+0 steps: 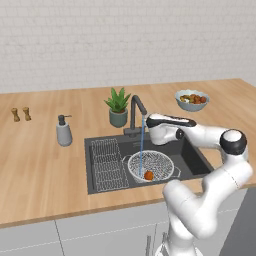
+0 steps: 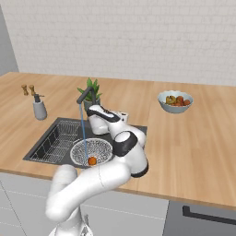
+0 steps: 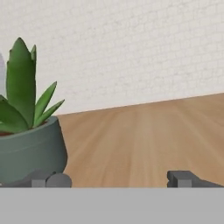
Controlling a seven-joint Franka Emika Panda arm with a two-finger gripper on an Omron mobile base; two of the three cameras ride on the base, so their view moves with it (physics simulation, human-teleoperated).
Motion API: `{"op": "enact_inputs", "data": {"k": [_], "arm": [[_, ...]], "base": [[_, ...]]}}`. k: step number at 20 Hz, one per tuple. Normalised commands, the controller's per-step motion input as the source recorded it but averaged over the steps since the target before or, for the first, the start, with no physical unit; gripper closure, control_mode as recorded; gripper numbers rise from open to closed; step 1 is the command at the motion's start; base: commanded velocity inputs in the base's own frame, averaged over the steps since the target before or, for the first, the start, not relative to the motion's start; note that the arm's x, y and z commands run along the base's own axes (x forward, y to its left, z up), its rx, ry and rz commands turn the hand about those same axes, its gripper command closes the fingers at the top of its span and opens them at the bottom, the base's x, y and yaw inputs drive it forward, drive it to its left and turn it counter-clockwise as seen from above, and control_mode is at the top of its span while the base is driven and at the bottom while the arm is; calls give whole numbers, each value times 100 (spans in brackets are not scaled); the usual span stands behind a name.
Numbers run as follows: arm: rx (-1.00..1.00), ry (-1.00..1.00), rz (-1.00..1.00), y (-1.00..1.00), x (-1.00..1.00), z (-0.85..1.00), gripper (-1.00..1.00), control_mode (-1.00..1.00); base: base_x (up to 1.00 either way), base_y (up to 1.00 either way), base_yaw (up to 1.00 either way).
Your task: Put the colander in the sink, put the tangerine in the colander, and turn on the sink faucet and pour water over the colander.
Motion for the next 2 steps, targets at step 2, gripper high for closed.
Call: {"op": "enact_inputs", "data": {"k": [2], "arm": [[0,0,0,-11,0,0,-100,-100]], "base": [[0,0,0]]}}
